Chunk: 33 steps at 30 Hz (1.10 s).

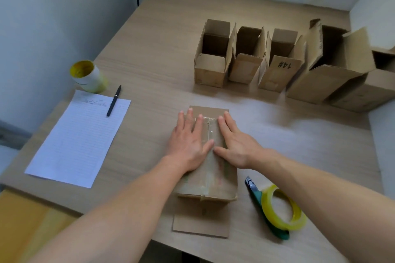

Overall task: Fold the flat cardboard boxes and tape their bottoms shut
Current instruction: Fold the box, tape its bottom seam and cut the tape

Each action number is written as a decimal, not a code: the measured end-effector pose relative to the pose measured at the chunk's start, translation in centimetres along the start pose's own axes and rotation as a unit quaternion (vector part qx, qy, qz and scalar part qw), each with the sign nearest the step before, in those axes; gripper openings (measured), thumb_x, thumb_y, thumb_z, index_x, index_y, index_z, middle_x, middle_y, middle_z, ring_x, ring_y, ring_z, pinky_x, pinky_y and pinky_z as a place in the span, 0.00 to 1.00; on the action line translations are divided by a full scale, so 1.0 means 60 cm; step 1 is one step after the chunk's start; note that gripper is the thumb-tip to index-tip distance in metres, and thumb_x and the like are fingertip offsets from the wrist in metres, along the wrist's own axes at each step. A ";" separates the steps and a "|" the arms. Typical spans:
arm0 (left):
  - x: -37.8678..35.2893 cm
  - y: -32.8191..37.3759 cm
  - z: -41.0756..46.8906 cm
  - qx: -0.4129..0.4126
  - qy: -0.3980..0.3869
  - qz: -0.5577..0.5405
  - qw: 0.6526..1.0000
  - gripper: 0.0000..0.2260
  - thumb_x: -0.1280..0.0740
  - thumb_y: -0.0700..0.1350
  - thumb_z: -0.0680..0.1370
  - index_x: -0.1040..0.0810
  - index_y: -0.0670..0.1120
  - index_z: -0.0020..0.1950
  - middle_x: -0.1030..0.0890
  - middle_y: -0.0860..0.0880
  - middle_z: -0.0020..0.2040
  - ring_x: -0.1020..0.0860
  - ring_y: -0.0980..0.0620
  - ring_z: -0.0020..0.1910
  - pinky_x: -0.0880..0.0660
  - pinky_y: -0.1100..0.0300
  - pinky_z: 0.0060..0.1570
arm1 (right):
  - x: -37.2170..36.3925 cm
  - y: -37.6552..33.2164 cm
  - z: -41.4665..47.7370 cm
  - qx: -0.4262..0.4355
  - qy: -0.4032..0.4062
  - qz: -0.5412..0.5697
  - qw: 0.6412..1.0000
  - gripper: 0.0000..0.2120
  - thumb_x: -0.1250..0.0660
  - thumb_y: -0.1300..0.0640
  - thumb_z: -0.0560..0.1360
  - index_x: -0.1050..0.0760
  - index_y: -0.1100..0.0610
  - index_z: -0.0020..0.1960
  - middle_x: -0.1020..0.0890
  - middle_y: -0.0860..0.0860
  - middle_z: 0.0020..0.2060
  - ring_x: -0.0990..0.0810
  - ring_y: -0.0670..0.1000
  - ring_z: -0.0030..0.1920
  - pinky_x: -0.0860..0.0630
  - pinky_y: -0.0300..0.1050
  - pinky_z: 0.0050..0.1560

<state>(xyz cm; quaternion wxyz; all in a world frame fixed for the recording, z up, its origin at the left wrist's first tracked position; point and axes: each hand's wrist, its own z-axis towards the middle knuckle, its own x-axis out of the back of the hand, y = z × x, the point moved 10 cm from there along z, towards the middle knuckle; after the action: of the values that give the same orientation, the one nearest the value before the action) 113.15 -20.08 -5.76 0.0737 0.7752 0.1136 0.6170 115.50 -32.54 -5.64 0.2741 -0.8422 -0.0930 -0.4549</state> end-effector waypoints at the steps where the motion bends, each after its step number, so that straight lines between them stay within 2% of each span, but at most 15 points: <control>1: -0.005 -0.005 -0.001 0.022 -0.003 -0.020 1.000 0.37 0.48 0.66 0.79 0.56 0.50 0.81 0.63 0.46 0.81 0.65 0.41 0.78 0.55 0.47 0.78 | -0.002 0.001 -0.001 -0.006 0.000 -0.002 1.000 0.43 0.42 0.39 0.80 0.67 0.52 0.80 0.71 0.47 0.77 0.48 0.53 0.79 0.36 0.50 0.71; 4: -0.002 -0.008 -0.003 0.048 0.005 -0.062 0.997 0.36 0.47 0.63 0.81 0.57 0.47 0.81 0.63 0.46 0.81 0.59 0.39 0.79 0.54 0.48 0.78 | -0.003 0.000 0.000 -0.006 0.001 -0.013 1.000 0.42 0.45 0.38 0.81 0.67 0.53 0.80 0.72 0.48 0.77 0.46 0.56 0.79 0.35 0.52 0.71; 6: 0.006 -0.016 -0.006 0.053 0.016 -0.136 0.989 0.38 0.41 0.60 0.81 0.56 0.44 0.81 0.64 0.46 0.80 0.55 0.42 0.80 0.51 0.52 0.77 | -0.004 0.000 0.001 -0.004 -0.002 -0.017 1.000 0.41 0.46 0.38 0.82 0.67 0.54 0.80 0.71 0.49 0.77 0.46 0.56 0.79 0.36 0.52 0.72; 9: -0.022 -0.034 -0.040 0.076 -0.038 -0.206 0.975 0.53 0.29 0.63 0.72 0.62 0.45 0.80 0.65 0.48 0.80 0.54 0.51 0.80 0.47 0.56 0.75 | 0.003 0.002 0.002 -0.006 0.009 0.000 1.000 0.38 0.46 0.42 0.83 0.65 0.54 0.81 0.68 0.51 0.78 0.48 0.56 0.80 0.38 0.50 0.72; 12: -0.044 -0.072 -0.077 0.145 -0.035 -0.315 0.937 0.64 0.22 0.64 0.62 0.63 0.48 0.80 0.48 0.49 0.81 0.44 0.51 0.78 0.43 0.55 0.76 | 0.018 0.004 -0.009 -0.033 0.064 0.057 0.996 0.36 0.42 0.47 0.81 0.59 0.51 0.81 0.62 0.51 0.80 0.39 0.59 0.76 0.34 0.50 0.67; 14: -0.051 -0.092 -0.084 0.194 -0.038 -0.362 0.911 0.59 0.21 0.63 0.61 0.53 0.49 0.80 0.34 0.52 0.75 0.32 0.50 0.72 0.34 0.54 0.71 | 0.021 0.028 -0.026 -0.128 0.112 0.107 0.980 0.34 0.39 0.46 0.78 0.51 0.51 0.77 0.48 0.54 0.78 0.28 0.65 0.66 0.29 0.52 0.59; 16: -0.053 -0.098 -0.083 0.223 -0.045 -0.371 0.900 0.40 0.23 0.62 0.66 0.34 0.50 0.71 0.23 0.52 0.66 0.23 0.49 0.63 0.27 0.55 0.63 | 0.001 0.046 -0.049 -0.231 0.072 0.176 0.954 0.25 0.41 0.43 0.77 0.38 0.56 0.68 0.29 0.60 0.64 0.22 0.65 0.56 0.22 0.55 0.54; 18: -0.050 -0.096 -0.080 0.246 -0.062 -0.405 0.879 0.22 0.28 0.62 0.72 0.24 0.51 0.58 0.19 0.49 0.60 0.20 0.48 0.57 0.24 0.53 0.60 | -0.025 0.036 -0.064 -0.272 0.005 0.270 0.924 0.24 0.45 0.40 0.79 0.30 0.59 0.62 0.22 0.57 0.51 0.19 0.60 0.49 0.18 0.55 0.49; 19: -0.039 -0.092 -0.078 0.251 -0.069 -0.432 0.864 0.21 0.31 0.65 0.73 0.22 0.50 0.53 0.18 0.47 0.58 0.19 0.46 0.55 0.23 0.51 0.59 | -0.024 0.031 -0.068 -0.276 -0.002 0.306 0.911 0.26 0.47 0.38 0.80 0.29 0.59 0.62 0.22 0.56 0.50 0.19 0.59 0.48 0.18 0.54 0.47; 20: -0.017 -0.087 -0.079 0.255 -0.071 -0.448 0.854 0.26 0.35 0.70 0.72 0.21 0.48 0.51 0.17 0.46 0.57 0.19 0.45 0.55 0.22 0.48 0.59 | -0.015 0.027 -0.070 -0.277 0.008 0.335 0.901 0.29 0.50 0.36 0.79 0.29 0.58 0.65 0.21 0.56 0.51 0.20 0.58 0.48 0.19 0.53 0.46; 23: 0.074 -0.092 -0.075 0.260 -0.031 -0.492 0.830 0.47 0.49 0.82 0.62 0.19 0.46 0.57 0.17 0.46 0.55 0.19 0.43 0.54 0.21 0.43 0.56 | 0.035 0.016 -0.074 -0.269 0.060 0.448 0.850 0.36 0.55 0.29 0.77 0.29 0.54 0.68 0.20 0.55 0.55 0.19 0.59 0.50 0.21 0.56 0.50; 25: 0.142 -0.090 -0.069 0.231 0.015 -0.570 0.788 0.45 0.52 0.80 0.68 0.19 0.44 0.57 0.16 0.47 0.52 0.18 0.44 0.50 0.20 0.41 0.54 | 0.089 0.001 -0.084 -0.236 0.113 0.537 0.802 0.36 0.55 0.28 0.77 0.27 0.54 0.64 0.18 0.55 0.54 0.19 0.60 0.52 0.22 0.61 0.57; 28: 0.239 -0.097 -0.059 0.185 0.104 -0.637 0.741 0.39 0.51 0.75 0.75 0.22 0.42 0.55 0.17 0.45 0.49 0.18 0.44 0.47 0.20 0.42 0.51 | 0.178 -0.011 -0.115 -0.180 0.195 0.625 0.734 0.37 0.55 0.30 0.79 0.25 0.62 0.53 0.16 0.55 0.50 0.19 0.58 0.55 0.25 0.65 0.61; 31: 0.283 -0.098 -0.055 0.156 0.128 -0.689 0.696 0.35 0.48 0.73 0.77 0.26 0.40 0.52 0.22 0.47 0.36 0.22 0.48 0.39 0.20 0.48 0.42 | 0.215 -0.009 -0.138 -0.160 0.218 0.650 0.710 0.35 0.53 0.28 0.78 0.28 0.59 0.40 0.17 0.56 0.41 0.18 0.58 0.50 0.22 0.59 0.54; 33: 0.274 -0.087 -0.052 0.139 0.097 -0.693 0.701 0.34 0.46 0.71 0.77 0.26 0.40 0.55 0.25 0.44 0.39 0.24 0.47 0.43 0.22 0.47 0.47 | 0.204 -0.006 -0.147 -0.169 0.196 0.641 0.723 0.34 0.51 0.28 0.77 0.28 0.59 0.44 0.16 0.56 0.44 0.17 0.56 0.52 0.22 0.61 0.55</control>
<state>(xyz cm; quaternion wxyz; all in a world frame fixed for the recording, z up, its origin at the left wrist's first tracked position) 113.19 -10.76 9.10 0.3606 0.4151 0.7094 0.4409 116.03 -38.22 8.34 0.3656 -0.6253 0.6029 -0.3344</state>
